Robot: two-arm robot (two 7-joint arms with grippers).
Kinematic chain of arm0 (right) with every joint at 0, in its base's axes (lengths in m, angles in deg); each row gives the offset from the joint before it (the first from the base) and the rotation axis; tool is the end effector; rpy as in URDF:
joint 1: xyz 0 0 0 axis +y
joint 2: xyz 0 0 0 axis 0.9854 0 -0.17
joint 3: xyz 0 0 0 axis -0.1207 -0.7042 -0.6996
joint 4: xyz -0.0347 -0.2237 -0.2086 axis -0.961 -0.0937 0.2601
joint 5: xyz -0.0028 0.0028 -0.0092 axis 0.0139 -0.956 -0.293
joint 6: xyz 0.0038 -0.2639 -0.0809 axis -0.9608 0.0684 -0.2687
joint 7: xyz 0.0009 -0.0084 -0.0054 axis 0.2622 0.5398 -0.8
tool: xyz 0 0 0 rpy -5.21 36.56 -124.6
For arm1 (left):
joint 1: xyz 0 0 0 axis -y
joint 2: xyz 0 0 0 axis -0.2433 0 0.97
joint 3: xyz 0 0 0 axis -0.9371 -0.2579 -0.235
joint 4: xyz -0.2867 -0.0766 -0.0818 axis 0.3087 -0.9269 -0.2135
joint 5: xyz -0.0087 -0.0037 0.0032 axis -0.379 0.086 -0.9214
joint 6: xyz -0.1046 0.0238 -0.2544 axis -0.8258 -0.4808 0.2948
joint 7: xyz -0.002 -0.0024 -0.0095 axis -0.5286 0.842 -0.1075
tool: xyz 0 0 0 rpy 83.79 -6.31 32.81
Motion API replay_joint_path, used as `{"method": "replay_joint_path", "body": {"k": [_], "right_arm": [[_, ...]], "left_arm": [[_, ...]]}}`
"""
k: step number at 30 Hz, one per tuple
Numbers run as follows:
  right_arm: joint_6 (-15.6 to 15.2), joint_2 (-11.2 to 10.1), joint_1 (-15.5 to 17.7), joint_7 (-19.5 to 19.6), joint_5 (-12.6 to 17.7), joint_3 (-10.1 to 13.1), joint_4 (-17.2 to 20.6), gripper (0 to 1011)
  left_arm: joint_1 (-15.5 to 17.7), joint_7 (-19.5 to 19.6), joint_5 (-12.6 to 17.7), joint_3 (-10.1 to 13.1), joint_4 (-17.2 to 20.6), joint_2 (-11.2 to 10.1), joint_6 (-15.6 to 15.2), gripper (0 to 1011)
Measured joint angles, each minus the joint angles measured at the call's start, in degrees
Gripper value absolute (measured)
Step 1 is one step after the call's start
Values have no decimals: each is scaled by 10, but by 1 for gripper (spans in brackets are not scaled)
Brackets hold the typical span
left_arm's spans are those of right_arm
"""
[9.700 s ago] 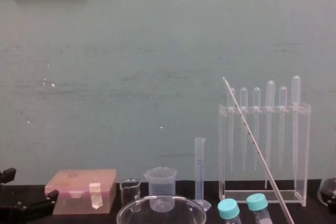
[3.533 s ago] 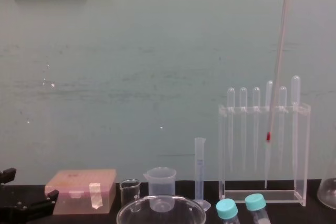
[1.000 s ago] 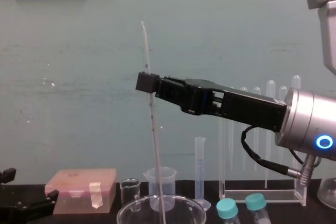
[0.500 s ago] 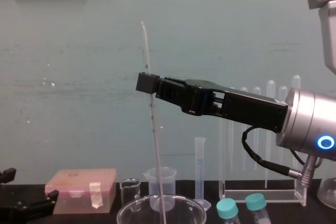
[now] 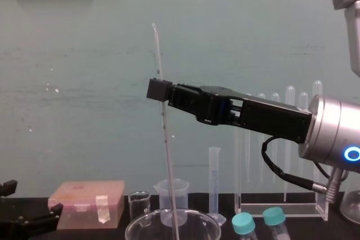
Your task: Hold the thermometer with one hand and immerse one end into the beaker, then reinsert it into the test tube rack.
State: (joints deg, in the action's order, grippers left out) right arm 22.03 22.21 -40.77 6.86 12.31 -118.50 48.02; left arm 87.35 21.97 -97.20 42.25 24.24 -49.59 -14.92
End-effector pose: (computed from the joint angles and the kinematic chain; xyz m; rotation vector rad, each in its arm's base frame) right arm 0.4136 0.0085 -0.2384 0.2180 -0.0220 -0.2525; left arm 0.3301 0.1014 -0.3103 0.3043 -0.2850 1.2481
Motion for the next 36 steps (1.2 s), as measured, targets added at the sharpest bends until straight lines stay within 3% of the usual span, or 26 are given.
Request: {"method": "replay_joint_path", "body": {"k": [36], "right_arm": [[-3,-3,6,5,0,0,9,55]], "left_arm": [[0,0,0,0,0,0,0,1008]]}}
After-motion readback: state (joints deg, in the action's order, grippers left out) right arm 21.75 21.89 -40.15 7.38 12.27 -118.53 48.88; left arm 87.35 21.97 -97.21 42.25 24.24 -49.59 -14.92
